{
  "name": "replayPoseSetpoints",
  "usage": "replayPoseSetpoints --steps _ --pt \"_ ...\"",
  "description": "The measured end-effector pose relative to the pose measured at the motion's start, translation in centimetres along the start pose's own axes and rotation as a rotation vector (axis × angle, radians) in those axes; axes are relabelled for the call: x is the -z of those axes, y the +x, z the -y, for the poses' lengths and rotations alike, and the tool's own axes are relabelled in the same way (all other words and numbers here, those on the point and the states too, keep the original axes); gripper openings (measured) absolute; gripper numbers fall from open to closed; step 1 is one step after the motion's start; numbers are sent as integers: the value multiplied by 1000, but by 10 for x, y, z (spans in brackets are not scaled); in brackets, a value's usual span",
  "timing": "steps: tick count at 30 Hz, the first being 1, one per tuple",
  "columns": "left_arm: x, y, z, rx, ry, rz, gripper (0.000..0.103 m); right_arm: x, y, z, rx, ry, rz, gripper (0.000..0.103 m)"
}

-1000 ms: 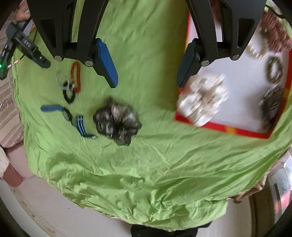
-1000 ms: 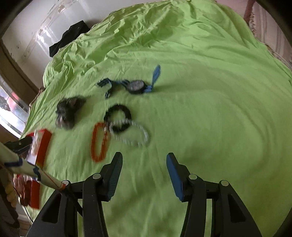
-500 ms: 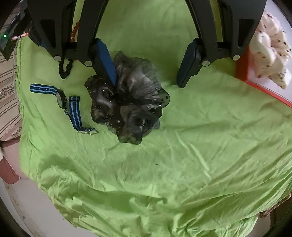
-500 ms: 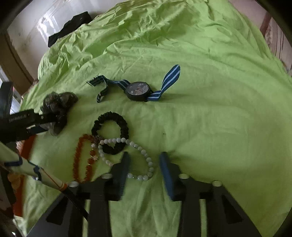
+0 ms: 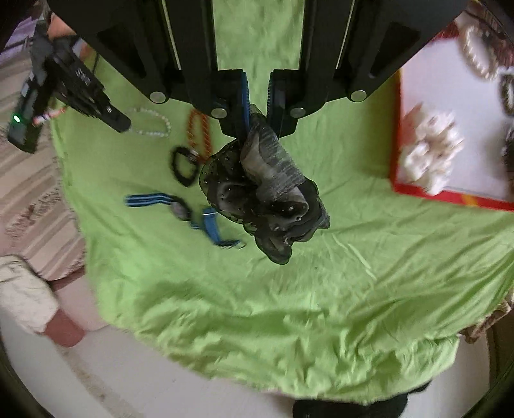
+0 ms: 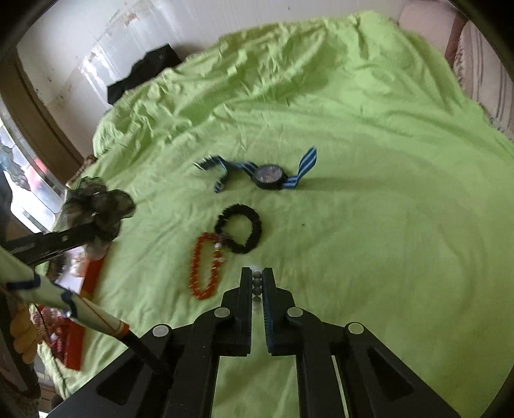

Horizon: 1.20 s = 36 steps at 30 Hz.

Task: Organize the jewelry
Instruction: 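Grasp the grey sheer scrunchie with the left tool while the right tool grasps the white bead bracelet, then carry the grey scrunchie and white bead bracelet over the tray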

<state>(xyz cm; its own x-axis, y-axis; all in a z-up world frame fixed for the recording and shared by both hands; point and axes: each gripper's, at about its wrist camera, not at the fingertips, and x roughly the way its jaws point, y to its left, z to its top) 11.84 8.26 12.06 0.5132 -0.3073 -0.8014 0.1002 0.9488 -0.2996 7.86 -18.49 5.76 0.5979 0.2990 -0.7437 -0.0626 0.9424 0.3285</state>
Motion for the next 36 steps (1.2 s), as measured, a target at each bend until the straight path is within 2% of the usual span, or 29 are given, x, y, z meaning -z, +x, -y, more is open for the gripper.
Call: replayPoseSetpoints --steps 4,10,18,23,27,32,36 --pt "22 -54 -8 18 -5 43 8 6 -40 -9 8 -18 42 6" --pt "58 -123 -44 -99 -15 104 8 19 -86 -27 14 -53 80 6" --pt "99 -179 -122 -166 -164 156 8 39 -107 -65 -13 -101 69 6" --pt "124 -187 -154 -163 -231 158 8 49 -107 -98 -40 -147 44 6" --pt "134 -184 -167 -165 -244 154 8 55 -99 -127 -57 -194 17 6" --pt "133 -171 -184 -152 -271 148 8 59 -81 -166 -71 -262 -22 6" --pt "118 -153 -192 -141 -279 132 8 59 -63 -198 -97 -303 -53 7"
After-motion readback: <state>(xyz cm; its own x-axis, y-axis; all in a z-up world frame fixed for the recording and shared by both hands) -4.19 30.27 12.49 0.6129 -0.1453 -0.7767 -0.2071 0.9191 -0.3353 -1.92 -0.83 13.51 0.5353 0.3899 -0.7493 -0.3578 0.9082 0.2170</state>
